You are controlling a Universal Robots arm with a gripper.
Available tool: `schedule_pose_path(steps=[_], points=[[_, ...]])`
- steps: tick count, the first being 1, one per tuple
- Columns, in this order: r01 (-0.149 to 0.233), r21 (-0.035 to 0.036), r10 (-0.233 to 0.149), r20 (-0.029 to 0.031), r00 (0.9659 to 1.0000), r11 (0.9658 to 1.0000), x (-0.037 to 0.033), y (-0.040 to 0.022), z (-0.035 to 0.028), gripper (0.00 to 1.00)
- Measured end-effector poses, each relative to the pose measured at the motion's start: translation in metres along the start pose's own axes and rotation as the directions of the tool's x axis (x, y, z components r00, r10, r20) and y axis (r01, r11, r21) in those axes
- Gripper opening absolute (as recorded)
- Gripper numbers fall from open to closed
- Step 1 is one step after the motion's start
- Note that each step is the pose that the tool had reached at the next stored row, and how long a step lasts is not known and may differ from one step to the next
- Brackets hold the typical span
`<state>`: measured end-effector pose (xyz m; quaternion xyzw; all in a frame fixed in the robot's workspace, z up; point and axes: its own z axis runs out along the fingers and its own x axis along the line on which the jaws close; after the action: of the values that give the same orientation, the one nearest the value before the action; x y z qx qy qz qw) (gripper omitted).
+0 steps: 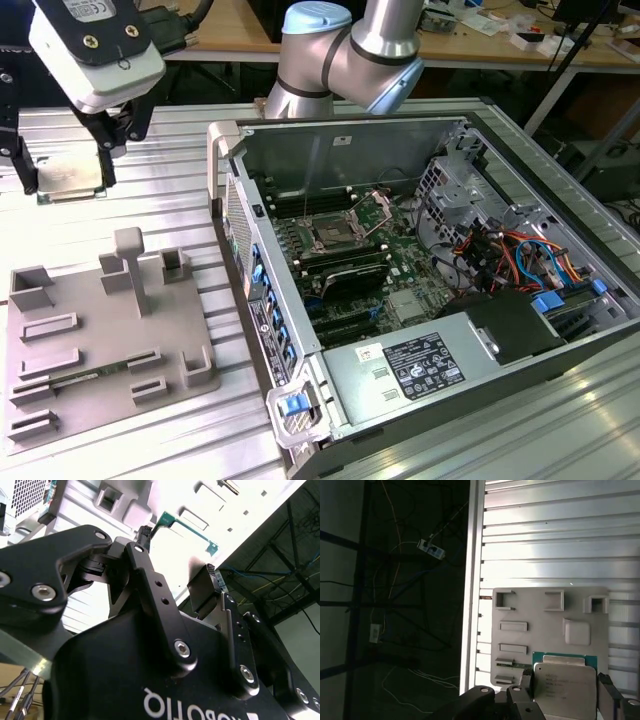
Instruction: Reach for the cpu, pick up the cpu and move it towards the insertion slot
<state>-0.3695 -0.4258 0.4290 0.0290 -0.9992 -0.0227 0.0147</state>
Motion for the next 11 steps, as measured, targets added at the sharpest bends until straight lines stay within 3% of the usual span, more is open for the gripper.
schedule_pose_path(steps=[11], points=[[0.000,0.0000,0.000,0.0000,1.0000,1.0000,-0.0084,-0.0005,-0.0003,0.55]])
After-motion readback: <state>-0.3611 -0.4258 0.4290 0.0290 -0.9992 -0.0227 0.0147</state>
